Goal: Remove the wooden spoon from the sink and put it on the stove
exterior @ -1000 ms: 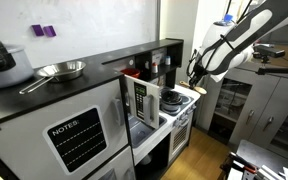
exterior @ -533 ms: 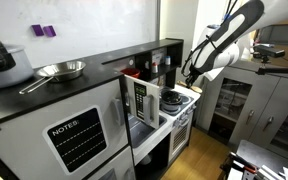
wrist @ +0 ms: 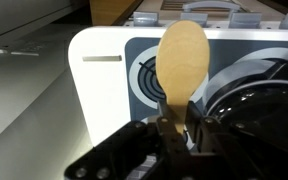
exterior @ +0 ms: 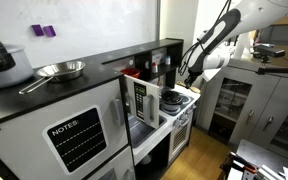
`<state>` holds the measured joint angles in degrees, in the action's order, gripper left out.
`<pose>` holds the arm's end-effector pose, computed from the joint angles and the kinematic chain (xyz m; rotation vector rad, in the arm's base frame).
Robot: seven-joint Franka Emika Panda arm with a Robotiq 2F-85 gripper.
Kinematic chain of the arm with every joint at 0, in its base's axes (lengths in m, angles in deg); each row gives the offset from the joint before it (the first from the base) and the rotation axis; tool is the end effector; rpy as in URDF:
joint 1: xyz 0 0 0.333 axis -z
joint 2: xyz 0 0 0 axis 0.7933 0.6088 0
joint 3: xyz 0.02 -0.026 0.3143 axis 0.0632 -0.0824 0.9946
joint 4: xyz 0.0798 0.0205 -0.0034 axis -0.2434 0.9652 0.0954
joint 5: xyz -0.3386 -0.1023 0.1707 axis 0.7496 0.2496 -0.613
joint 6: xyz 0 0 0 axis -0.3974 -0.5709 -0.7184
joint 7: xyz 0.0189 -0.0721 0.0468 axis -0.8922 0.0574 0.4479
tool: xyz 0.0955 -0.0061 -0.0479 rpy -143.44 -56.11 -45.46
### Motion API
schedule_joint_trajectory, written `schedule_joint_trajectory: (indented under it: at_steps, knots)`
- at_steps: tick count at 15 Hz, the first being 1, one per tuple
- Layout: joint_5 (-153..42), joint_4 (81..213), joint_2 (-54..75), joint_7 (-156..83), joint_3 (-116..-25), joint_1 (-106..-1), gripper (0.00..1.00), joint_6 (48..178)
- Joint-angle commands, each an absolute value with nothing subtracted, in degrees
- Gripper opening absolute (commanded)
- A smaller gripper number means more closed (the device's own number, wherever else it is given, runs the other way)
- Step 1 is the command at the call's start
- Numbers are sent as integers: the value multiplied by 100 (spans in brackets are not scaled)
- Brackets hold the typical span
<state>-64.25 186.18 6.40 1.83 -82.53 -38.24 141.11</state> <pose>0.4805 -0.2826 0.2921 2.9274 -0.0218 0.4125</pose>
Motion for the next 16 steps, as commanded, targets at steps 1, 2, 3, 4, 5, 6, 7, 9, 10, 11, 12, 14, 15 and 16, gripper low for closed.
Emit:
schedule_joint_trajectory:
  at_steps: [1, 2, 3, 4, 5, 6, 7, 9, 10, 11, 12, 14, 15, 16]
  knots:
    - [-6814, 18206, 1033, 564, -8070, -3583, 5, 14043]
    - [-6890, 18116, 1140, 612, -8049, -3543, 5, 14029]
    - [-7005, 18029, 1247, 688, -7992, -3473, 5, 14008]
    - [-7074, 17961, 1341, 729, -7965, -3436, 5, 14004]
    - [-7127, 17897, 1431, 760, -7943, -3402, 5, 13999]
    - [-6889, 17845, 1482, 571, -7647, -3082, 5, 14009]
    - [-6895, 17785, 1564, 582, -7571, -3001, 5, 14011]
    - [-6918, 17681, 1699, 599, -7355, -2780, 5, 14012]
    - [-6930, 17636, 1772, 608, -7258, -2679, 5, 14020]
    - [-6940, 17596, 1829, 614, -7170, -2591, 5, 14026]
    - [-6934, 17564, 1890, 598, -7107, -2521, 5, 14033]
    - [-6972, 17512, 1984, 622, -6950, -2356, 5, 14041]
    - [-6954, 17494, 2026, 605, -6911, -2312, 5, 14041]
    - [-6939, 17468, 2066, 596, -6872, -2275, 5, 14046]
